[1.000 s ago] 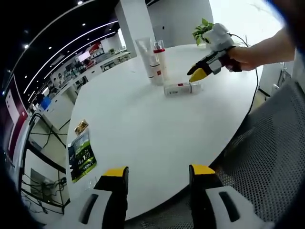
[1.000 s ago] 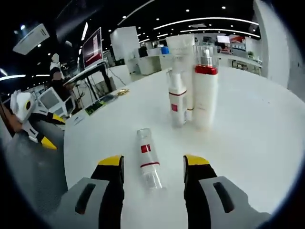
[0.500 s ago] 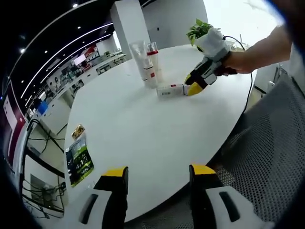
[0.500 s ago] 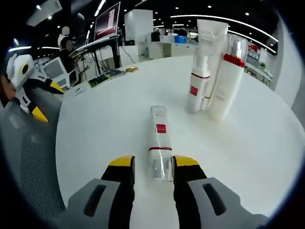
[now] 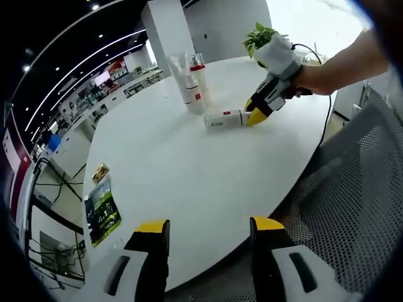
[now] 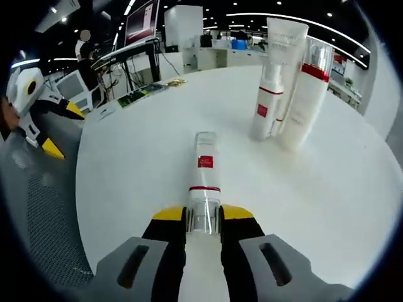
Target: Arrange the skincare products in the storage area until every visible bottle or jar stands upright without overlapping.
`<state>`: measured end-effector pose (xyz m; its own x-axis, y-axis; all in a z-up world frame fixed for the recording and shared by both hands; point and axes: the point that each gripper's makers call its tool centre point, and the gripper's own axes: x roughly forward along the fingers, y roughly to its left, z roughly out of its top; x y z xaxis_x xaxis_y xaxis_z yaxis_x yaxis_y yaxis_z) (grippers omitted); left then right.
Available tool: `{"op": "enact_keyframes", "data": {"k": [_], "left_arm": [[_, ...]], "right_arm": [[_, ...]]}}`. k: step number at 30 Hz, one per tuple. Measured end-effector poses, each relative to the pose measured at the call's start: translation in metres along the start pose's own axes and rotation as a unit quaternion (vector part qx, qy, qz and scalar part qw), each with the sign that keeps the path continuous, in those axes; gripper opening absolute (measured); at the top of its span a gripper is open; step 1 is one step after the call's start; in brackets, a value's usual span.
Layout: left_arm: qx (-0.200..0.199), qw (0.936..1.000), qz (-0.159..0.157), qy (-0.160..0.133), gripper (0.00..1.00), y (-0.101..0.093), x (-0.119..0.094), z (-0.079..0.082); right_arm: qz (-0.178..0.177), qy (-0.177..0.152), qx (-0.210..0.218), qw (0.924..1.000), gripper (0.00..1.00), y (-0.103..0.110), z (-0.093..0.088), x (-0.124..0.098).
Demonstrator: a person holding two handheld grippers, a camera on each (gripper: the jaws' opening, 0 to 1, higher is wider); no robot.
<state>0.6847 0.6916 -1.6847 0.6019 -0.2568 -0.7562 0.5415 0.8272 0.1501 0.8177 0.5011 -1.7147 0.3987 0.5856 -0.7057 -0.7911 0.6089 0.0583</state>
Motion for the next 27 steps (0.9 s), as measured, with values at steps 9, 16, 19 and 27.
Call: {"op": "enact_keyframes", "data": {"k": [9, 16, 19, 27], "left_arm": [[0.002, 0.9997, -0.023, -0.009, 0.52, -0.01, -0.001, 0.003], [0.005, 0.9992, -0.038, -0.013, 0.51, -0.016, -0.001, 0.005], [0.002, 0.9987, -0.046, -0.02, 0.51, -0.019, -0.002, 0.007], [0.004, 0.9981, -0.054, -0.029, 0.5, -0.023, -0.003, 0.01]], "right_arm": [[-0.003, 0.0, 0.0, 1.0, 0.17, 0.018, 0.017, -0.023], [-0.006, -0.005, 0.019, 0.9998, 0.17, 0.045, 0.03, -0.042], [-0.007, -0.015, 0.016, 0.9997, 0.17, 0.064, 0.036, -0.048], [-0.017, -0.022, 0.015, 0.9995, 0.17, 0.106, 0.038, -0.05]]}}
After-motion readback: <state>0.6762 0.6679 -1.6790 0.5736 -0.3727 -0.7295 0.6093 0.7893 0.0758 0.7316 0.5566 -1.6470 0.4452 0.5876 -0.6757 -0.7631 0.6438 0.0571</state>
